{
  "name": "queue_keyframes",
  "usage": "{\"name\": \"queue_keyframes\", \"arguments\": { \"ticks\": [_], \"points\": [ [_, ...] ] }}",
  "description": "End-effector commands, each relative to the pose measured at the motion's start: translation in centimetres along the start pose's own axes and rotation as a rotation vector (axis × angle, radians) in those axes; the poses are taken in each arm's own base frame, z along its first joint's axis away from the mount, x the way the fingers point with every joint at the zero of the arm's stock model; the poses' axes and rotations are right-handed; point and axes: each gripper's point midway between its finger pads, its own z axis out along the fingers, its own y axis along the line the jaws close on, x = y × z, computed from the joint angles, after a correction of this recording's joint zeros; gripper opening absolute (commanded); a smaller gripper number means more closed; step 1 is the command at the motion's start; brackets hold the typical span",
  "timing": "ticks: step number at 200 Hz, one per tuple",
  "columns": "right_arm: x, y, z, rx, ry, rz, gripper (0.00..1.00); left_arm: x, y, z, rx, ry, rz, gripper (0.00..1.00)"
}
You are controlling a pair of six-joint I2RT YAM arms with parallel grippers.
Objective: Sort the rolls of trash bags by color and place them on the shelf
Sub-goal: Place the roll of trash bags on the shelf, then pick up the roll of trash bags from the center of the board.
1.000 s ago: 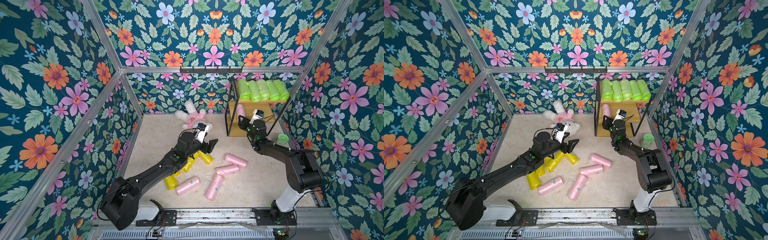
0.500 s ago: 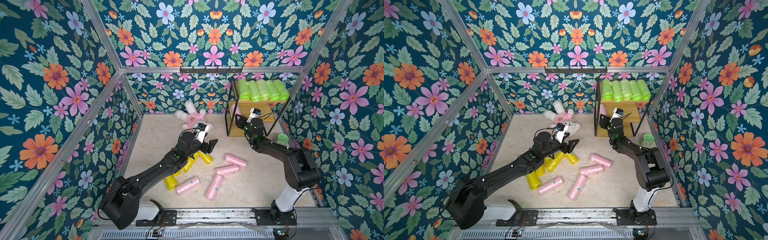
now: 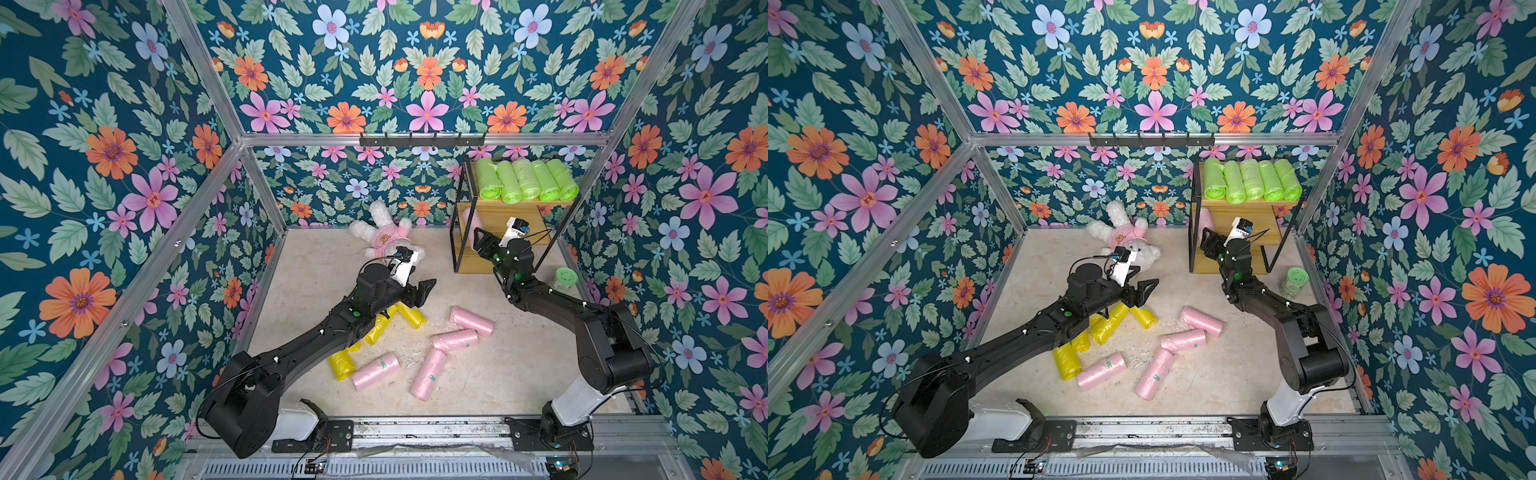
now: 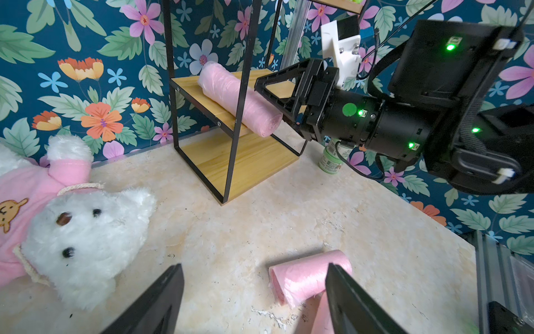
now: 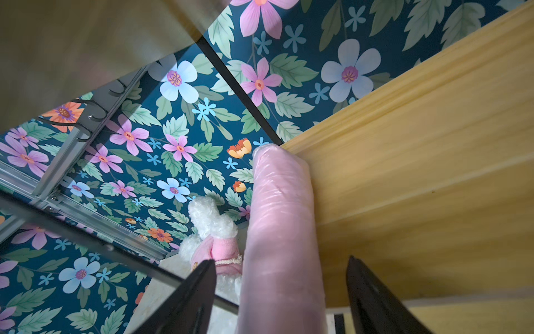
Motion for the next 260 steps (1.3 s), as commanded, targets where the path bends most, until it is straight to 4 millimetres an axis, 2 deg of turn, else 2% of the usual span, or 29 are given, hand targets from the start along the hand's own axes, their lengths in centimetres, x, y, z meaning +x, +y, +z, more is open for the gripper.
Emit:
{"name": "queue_keyframes", "arguments": {
  "ticks": [1, 26, 41, 63, 89, 128, 163, 184, 230, 260],
  "points": [
    [-1.7, 0.3, -1.3, 0.006, -0.059, -0.022, 0.78, 1.2, -0.5, 0.1, 0.033, 0.044, -0.045, 0.81],
    [-1.9, 0.1, -3.2, 0.013, -0.077, -0.032, 0.80, 3.0, -0.5, 0.0, 0.028, 0.101, -0.097, 0.80],
    [-2.1, -0.2, -4.9, 0.020, -0.094, -0.039, 0.80, 4.6, 0.2, -0.4, -0.017, 0.147, -0.129, 0.79],
    [-2.2, -0.8, -7.6, 0.042, -0.105, -0.058, 0.81, 7.2, 1.4, -1.7, -0.098, 0.228, -0.154, 0.79],
    [-1.1, -0.9, -10.4, 0.043, -0.060, -0.086, 0.81, 10.2, 2.4, -3.3, -0.186, 0.341, -0.148, 0.79],
    [0.7, -1.1, -13.5, 0.039, 0.021, -0.131, 0.82, 14.2, 1.0, -5.4, -0.270, 0.531, -0.127, 0.78],
    [1.3, -1.8, -14.9, 0.043, 0.015, -0.114, 0.82, 17.3, -1.7, -7.6, -0.306, 0.713, -0.071, 0.82],
    [1.8, -2.0, -15.3, 0.027, 0.003, -0.083, 0.83, 19.1, -2.7, -9.0, -0.342, 0.816, -0.053, 0.83],
    [2.6, -2.7, -15.3, 0.026, 0.000, -0.072, 0.83, 21.9, -1.4, -11.7, -0.497, 1.019, 0.051, 0.87],
    [3.0, -3.1, -15.3, 0.032, 0.009, -0.074, 0.83, 23.1, -1.5, -11.5, -0.487, 1.075, 0.065, 0.90]
  ]
}}
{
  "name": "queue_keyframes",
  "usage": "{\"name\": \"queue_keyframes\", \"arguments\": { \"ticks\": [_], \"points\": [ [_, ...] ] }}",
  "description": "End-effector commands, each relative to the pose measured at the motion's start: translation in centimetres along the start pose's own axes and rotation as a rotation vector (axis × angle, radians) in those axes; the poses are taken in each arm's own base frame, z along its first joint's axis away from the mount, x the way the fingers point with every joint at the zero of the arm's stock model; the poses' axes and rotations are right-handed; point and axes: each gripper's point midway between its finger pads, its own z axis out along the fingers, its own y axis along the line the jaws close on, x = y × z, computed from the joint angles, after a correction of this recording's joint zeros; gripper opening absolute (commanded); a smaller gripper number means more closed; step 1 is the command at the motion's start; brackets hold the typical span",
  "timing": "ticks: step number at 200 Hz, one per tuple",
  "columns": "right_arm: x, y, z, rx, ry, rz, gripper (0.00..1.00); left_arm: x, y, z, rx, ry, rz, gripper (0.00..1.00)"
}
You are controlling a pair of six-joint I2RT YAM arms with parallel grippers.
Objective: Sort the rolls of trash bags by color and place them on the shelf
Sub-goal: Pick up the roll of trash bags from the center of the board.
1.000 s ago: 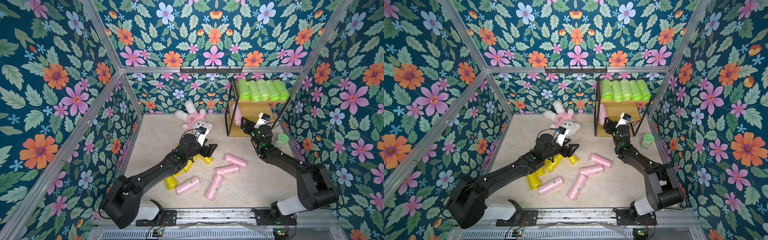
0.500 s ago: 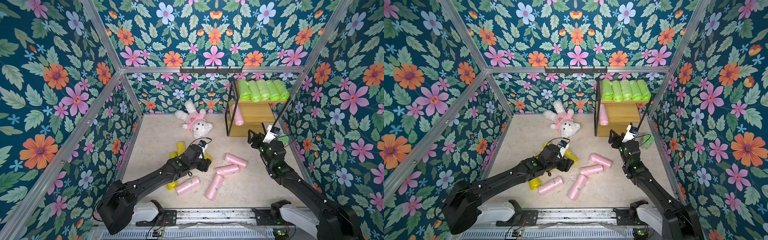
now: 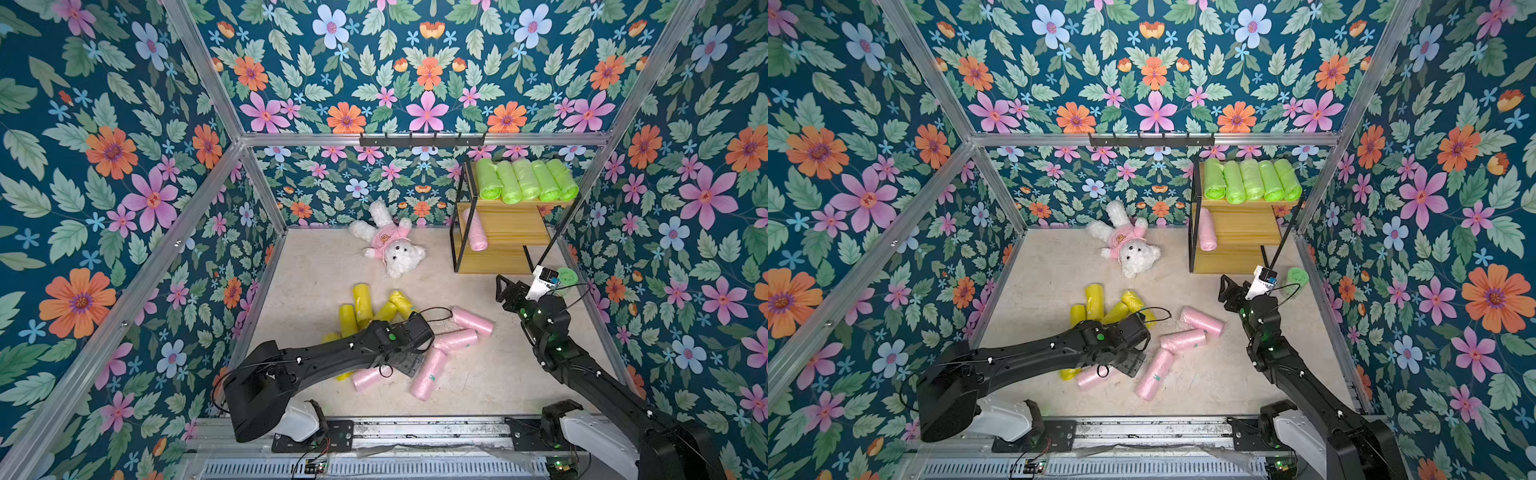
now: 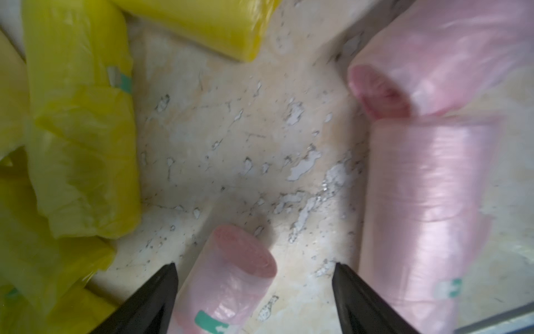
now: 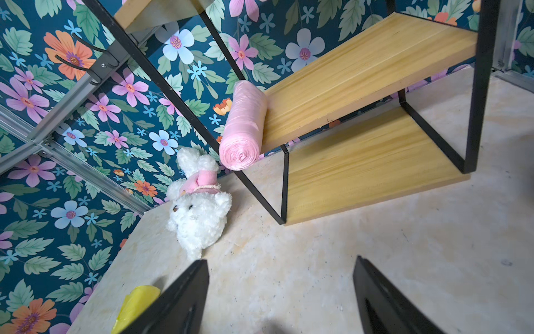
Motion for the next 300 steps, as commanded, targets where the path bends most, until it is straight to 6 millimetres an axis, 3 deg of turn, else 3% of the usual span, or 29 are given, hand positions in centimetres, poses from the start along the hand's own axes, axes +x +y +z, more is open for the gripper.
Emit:
{"name": "queue_keyframes", "arguments": {
  "ticks": [1, 51, 112, 198, 233, 280, 300],
  "points": [
    [-0.5, 0.3, 0.0, -0.022, -0.024, 0.008, 0.83, 1.2, 1.0, 0.4, -0.061, 0.068, 0.022, 0.90],
    [-0.2, -0.5, -0.4, -0.003, -0.026, 0.015, 0.83, 2.3, 0.9, 2.0, -0.093, 0.174, 0.053, 0.91],
    [0.0, -0.8, -0.3, -0.001, -0.021, 0.028, 0.83, 2.9, 1.6, 2.4, -0.115, 0.221, 0.047, 0.87],
    [0.3, -1.3, -0.3, 0.012, -0.015, 0.033, 0.83, 3.7, 1.8, 4.1, -0.138, 0.278, 0.083, 0.62],
    [0.2, -0.6, -0.2, -0.012, 0.002, 0.047, 0.83, 1.3, 1.3, 4.2, -0.124, 0.176, 0.063, 0.52],
    [0.1, 0.7, -0.7, -0.063, 0.046, 0.066, 0.83, -3.0, 2.3, 2.5, -0.055, 0.024, -0.011, 0.37],
    [0.0, 1.9, -1.2, -0.105, 0.066, 0.073, 0.83, -5.7, 3.1, 0.8, 0.022, -0.076, -0.078, 0.34]
  ]
}}
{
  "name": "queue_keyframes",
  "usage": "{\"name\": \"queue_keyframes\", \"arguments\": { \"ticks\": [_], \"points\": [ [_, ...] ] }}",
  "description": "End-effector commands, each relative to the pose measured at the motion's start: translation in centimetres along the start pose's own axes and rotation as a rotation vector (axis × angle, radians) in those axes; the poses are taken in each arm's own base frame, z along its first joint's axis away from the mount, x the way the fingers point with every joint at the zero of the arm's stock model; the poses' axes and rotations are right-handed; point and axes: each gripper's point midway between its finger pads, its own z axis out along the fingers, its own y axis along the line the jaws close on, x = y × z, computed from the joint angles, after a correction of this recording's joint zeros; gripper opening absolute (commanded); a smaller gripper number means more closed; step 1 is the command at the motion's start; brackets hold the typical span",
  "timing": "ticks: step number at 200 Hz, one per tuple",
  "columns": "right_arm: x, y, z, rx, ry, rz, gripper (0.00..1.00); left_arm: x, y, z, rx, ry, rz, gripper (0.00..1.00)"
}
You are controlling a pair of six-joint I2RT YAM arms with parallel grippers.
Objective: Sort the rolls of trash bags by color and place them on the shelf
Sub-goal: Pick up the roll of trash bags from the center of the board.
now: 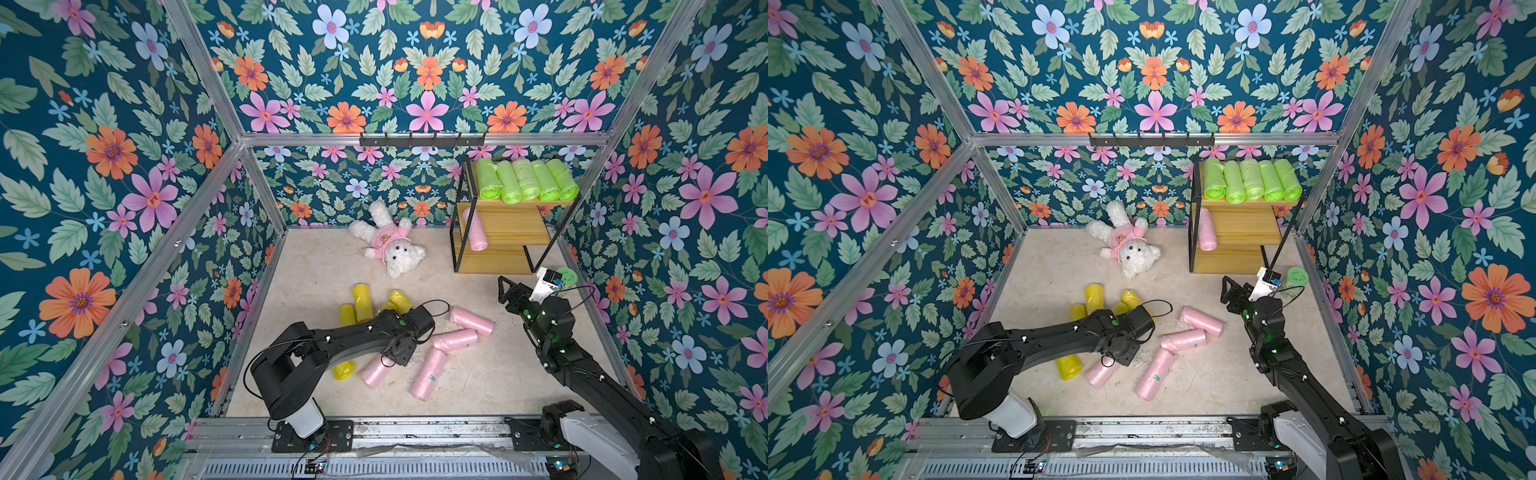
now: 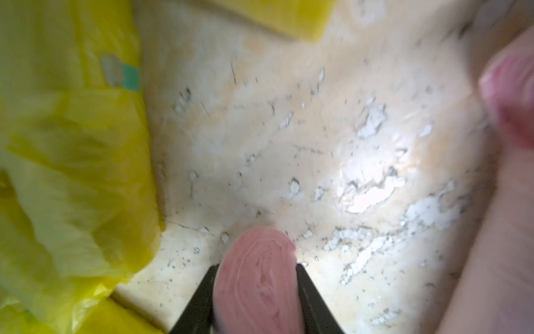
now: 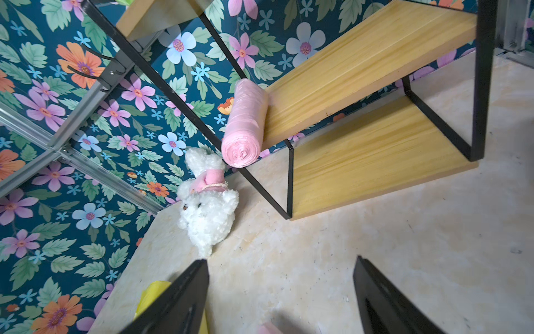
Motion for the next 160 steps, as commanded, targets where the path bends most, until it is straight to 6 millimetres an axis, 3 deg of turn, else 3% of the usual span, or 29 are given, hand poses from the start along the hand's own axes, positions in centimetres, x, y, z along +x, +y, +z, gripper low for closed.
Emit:
{"name": "queue_keyframes", "arguments": {
  "ticks": [1, 33, 90, 129, 160],
  "points": [
    [0.3, 1.6, -0.4, -0.060, 0.041, 0.016, 0.83, -3.5, 0.4, -2.0, 0.089, -0.132, -0.046, 0.34],
    [0.3, 5.0, -1.3, -0.172, 0.059, -0.006, 0.83, -8.9, 2.0, -7.2, 0.247, -0.370, -0.181, 0.33],
    [2.4, 13.6, -2.3, -0.494, 0.146, 0.014, 0.83, -18.0, 4.6, -17.8, 0.504, -0.834, -0.409, 0.27],
    [4.5, 18.3, -3.6, -0.670, 0.174, 0.058, 0.91, -20.3, 5.2, -21.7, 0.671, -1.006, -0.585, 0.27],
    [5.1, 19.5, -3.9, -0.727, 0.165, 0.119, 0.98, -20.4, 5.5, -23.9, 0.844, -1.096, -0.718, 0.28]
  ]
}}
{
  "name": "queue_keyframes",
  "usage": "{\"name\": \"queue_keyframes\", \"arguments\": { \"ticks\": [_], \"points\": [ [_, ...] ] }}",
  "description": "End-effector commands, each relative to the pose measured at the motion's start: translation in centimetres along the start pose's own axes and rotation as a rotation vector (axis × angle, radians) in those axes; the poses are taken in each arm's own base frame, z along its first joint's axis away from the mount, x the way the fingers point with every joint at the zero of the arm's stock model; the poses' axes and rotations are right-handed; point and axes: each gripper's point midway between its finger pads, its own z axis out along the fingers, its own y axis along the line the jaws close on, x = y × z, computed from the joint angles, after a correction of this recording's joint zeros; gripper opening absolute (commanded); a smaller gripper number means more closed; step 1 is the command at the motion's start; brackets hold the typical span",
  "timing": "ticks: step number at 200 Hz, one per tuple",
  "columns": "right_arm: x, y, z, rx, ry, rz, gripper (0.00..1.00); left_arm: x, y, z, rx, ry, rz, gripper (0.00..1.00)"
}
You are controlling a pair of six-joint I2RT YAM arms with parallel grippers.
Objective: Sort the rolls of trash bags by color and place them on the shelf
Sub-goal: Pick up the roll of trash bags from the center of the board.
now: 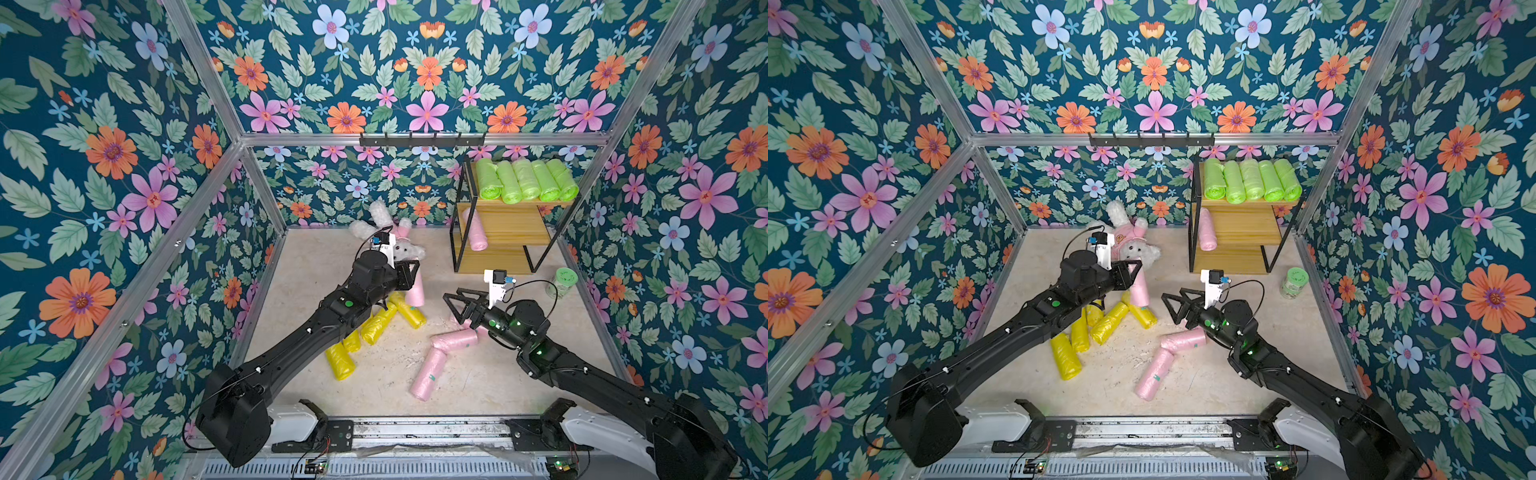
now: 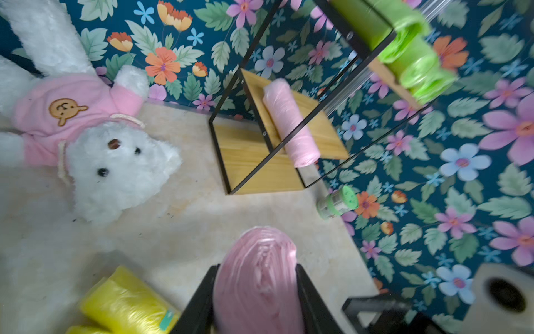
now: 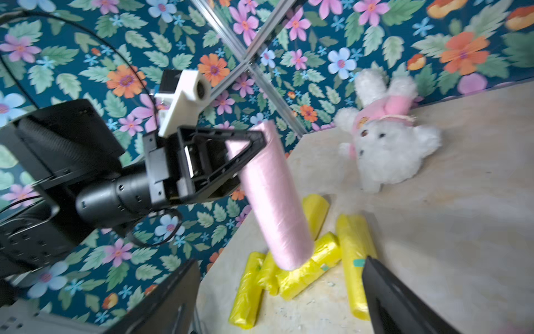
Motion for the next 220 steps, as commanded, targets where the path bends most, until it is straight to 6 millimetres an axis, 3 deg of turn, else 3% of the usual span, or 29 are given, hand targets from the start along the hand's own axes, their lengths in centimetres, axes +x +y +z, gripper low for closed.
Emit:
{"name": "queue_keyframes", "arguments": {
  "ticks": [1, 41, 74, 149, 168, 220],
  "points": [
    [-2.1, 2.2, 0.1, -0.106, -0.110, 0.022, 0.98, -3.8, -3.5, -1.1, 0.189, -0.167, -0.176, 0.28],
    [-2.6, 2.2, 0.7, -0.128, -0.152, 0.043, 0.99, -4.7, -4.8, -2.8, 0.315, -0.225, -0.317, 0.28],
    [-3.0, 3.4, 1.2, -0.204, -0.159, 0.055, 0.99, -5.2, -5.4, -3.9, 0.378, -0.251, -0.381, 0.27],
    [-4.3, 5.7, 2.3, -0.339, -0.197, 0.088, 0.95, -5.0, -6.7, -4.5, 0.507, -0.213, -0.514, 0.27],
    [-4.6, 5.9, 2.5, -0.358, -0.205, 0.094, 0.87, -4.8, -6.9, -4.4, 0.518, -0.200, -0.532, 0.27],
    [-4.8, 6.1, 2.8, -0.354, -0.202, 0.094, 0.53, -4.6, -7.0, -4.2, 0.523, -0.185, -0.534, 0.27]
  ]
}}
